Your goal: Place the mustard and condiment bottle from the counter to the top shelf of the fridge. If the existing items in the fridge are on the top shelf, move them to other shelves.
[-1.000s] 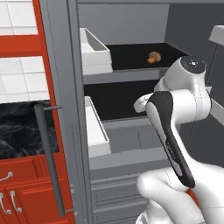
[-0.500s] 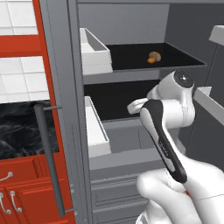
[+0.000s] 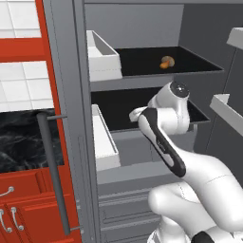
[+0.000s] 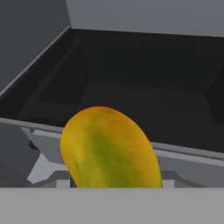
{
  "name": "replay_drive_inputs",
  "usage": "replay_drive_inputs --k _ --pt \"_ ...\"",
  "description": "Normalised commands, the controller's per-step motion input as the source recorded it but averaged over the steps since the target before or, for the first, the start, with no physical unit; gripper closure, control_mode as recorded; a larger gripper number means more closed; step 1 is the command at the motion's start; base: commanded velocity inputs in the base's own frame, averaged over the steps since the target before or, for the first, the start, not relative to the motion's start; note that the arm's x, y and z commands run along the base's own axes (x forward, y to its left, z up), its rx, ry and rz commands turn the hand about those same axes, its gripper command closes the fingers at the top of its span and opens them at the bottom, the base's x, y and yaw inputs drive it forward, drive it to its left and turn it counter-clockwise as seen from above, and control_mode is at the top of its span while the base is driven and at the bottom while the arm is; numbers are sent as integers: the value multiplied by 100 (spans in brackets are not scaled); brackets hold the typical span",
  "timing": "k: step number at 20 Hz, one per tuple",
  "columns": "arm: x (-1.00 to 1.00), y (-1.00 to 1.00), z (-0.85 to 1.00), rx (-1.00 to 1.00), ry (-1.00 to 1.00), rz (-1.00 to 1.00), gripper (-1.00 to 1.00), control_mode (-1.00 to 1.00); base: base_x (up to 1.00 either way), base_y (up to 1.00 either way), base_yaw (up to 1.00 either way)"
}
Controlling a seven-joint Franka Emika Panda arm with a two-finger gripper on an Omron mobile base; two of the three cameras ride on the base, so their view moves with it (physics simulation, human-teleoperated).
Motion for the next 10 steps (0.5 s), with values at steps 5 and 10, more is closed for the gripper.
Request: replay_drive_inputs --k 5,10 --pt "65 11 -39 1 0 0 100 -100 0 0 0" --pt "75 11 -29 2 0 0 100 -100 0 0 0"
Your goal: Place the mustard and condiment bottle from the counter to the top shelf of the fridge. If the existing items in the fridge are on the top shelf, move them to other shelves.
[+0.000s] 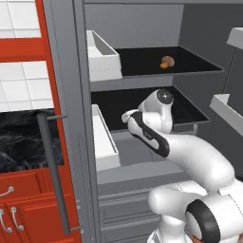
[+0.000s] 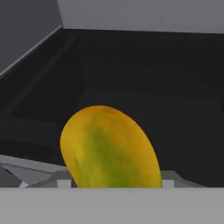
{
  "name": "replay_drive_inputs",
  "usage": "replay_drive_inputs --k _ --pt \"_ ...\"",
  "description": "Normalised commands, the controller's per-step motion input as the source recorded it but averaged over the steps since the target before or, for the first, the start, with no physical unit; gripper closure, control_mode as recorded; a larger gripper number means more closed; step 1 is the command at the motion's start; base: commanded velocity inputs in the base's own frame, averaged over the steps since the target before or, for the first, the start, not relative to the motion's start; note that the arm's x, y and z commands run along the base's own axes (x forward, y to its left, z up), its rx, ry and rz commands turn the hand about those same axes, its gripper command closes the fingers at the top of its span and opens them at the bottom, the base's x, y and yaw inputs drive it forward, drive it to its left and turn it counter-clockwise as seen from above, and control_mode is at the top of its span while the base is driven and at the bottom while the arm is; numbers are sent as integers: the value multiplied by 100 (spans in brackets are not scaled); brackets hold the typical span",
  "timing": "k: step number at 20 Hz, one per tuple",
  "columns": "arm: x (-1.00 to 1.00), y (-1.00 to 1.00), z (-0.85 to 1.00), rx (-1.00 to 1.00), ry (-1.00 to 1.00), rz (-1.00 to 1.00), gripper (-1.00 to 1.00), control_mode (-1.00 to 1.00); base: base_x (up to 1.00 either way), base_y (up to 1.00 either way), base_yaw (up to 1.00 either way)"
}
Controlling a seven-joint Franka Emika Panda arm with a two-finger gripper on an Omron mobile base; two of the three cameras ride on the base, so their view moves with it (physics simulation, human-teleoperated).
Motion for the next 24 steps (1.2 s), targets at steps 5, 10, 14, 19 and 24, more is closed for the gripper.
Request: replay_drive_inputs --k 5,10,14,19,24 --pt "95 18 -33 0 0 0 100 -100 0 0 0" --pt "100 21 -40 0 0 0 100 -100 0 0 0" --pt "71 21 -21 0 -4 -6 -100 -100 0 0 0" --pt "30 3 3 0 0 -3 -100 -100 0 0 0" --pt "-5 3 41 0 -5 -4 -100 -100 0 0 0"
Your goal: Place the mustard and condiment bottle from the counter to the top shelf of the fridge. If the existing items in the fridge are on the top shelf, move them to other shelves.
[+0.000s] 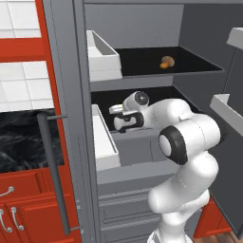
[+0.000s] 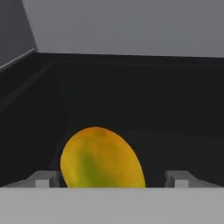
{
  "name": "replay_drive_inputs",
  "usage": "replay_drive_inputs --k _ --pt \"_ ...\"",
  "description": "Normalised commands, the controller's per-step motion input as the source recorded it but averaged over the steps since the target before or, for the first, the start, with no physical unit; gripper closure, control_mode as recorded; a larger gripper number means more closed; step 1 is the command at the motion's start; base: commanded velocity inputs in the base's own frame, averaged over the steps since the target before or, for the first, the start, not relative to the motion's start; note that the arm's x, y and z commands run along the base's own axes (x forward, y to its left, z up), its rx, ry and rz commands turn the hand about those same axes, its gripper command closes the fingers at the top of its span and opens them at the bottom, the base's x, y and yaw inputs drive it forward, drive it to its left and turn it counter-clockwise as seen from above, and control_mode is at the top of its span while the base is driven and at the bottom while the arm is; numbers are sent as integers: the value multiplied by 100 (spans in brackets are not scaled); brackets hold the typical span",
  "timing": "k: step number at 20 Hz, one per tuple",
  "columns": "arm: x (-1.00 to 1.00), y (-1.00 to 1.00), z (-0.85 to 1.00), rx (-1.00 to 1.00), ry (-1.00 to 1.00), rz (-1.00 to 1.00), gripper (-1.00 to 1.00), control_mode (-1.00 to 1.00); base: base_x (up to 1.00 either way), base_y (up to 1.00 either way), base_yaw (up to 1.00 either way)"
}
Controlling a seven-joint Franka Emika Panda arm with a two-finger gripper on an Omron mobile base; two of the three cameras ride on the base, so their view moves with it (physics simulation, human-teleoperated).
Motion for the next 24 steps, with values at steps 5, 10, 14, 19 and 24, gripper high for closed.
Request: replay_drive_inputs --k 5,10,14,19,24 --pt "-69 0 73 0 -13 -7 -100 -100 0 0 0" --pt "-100 -19 97 0 -10 -10 -100 -100 0 0 0" --pt "-100 -41 100 2 -1 -11 -100 -100 0 0 0" --pt "-100 -62 100 6 0 -10 -100 -100 0 0 0" --pt "-100 -83 92 7 11 -9 -100 -100 0 0 0"
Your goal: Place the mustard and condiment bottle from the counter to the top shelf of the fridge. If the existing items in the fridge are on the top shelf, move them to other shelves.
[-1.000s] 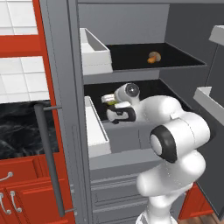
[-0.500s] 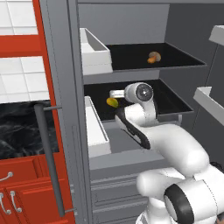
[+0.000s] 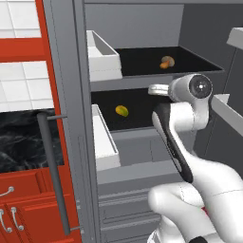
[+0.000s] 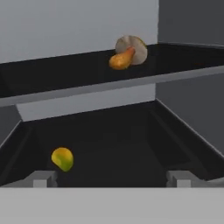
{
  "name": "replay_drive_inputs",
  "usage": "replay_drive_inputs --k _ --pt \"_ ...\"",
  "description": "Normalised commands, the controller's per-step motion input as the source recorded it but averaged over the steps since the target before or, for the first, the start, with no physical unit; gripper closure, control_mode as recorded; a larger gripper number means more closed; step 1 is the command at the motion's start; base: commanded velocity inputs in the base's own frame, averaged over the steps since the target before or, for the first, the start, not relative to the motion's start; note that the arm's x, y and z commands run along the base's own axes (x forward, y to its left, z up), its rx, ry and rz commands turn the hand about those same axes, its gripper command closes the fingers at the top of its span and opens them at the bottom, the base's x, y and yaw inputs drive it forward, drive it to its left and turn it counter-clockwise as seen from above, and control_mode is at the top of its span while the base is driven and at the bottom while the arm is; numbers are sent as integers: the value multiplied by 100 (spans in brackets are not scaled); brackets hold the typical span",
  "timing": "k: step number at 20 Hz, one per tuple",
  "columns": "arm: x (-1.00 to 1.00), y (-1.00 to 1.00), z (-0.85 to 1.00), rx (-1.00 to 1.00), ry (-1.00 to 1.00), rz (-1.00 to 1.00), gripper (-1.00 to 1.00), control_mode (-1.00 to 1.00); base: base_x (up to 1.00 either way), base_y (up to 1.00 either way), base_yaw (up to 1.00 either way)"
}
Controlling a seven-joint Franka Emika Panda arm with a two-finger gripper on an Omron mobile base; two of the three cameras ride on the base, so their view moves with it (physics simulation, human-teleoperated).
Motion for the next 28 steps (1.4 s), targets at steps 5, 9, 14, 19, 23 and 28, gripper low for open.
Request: replay_drive_inputs --k 5,9,14,19,23,28 --pt "-100 -62 83 2 18 -6 -100 -100 0 0 0" --pt "-23 -5 90 0 8 -2 -100 -100 0 0 0" --pt "60 0 71 -1 4 -3 -100 -100 0 0 0" --pt "91 0 -3 -7 12 0 -100 -100 0 0 0" --pt "96 0 -61 -13 0 0 -100 -100 0 0 0" --pt "97 0 -52 -8 1 0 -100 -100 0 0 0"
